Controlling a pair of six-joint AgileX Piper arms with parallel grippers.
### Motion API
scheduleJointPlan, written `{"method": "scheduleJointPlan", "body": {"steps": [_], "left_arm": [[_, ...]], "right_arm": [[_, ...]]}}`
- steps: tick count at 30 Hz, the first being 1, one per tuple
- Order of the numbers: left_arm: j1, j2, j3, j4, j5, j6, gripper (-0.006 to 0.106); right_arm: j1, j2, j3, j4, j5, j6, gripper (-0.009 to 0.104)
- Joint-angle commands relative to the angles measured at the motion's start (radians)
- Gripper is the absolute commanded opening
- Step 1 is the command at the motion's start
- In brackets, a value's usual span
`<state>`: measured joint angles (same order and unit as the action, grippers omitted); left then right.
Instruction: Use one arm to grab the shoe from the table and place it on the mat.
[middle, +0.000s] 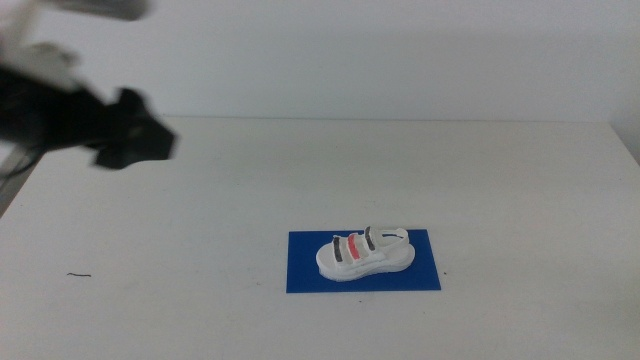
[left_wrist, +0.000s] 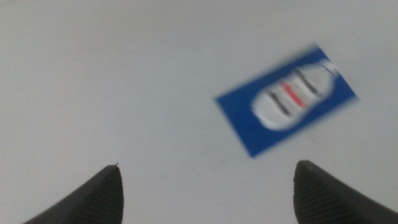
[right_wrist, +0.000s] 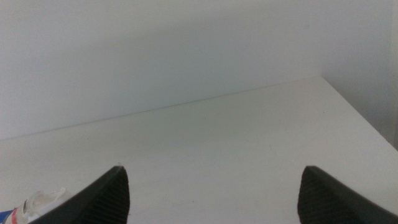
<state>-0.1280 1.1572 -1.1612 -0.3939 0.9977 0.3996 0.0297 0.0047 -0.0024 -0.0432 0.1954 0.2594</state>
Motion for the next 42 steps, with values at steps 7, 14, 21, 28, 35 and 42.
{"method": "scheduleJointPlan", "body": {"steps": [7,14,21,28,35,42], "left_arm": [[0.153,-0.379,0.321,-0.006,-0.268,-0.066,0.094],[0.167,-0.605,0.549,-0.001,-0.469,-0.109,0.094],[0.08,-0.853,0.869,0.326,-0.642,-0.664,0.094],[0.037,-1.017,1.091,0.384,-0.848,-0.56,0.094],[0.037,-1.157,1.161,0.355,-0.859,-0.425,0.094],[0.037,-1.157,1.161,0.353,-0.852,-0.425,0.094]], "right_arm": [[0.0,-0.005,0.002,-0.006,-0.01,-0.004,0.079],[0.0,-0.005,0.002,-0.006,-0.01,-0.004,0.079],[0.0,-0.005,0.002,-0.006,-0.01,-0.004,0.079],[0.0,-0.005,0.002,-0.006,-0.01,-0.004,0.079],[0.0,-0.005,0.002,-0.006,-0.01,-0.004,0.079],[0.0,-0.005,0.002,-0.006,-0.01,-0.004,0.079]]}}
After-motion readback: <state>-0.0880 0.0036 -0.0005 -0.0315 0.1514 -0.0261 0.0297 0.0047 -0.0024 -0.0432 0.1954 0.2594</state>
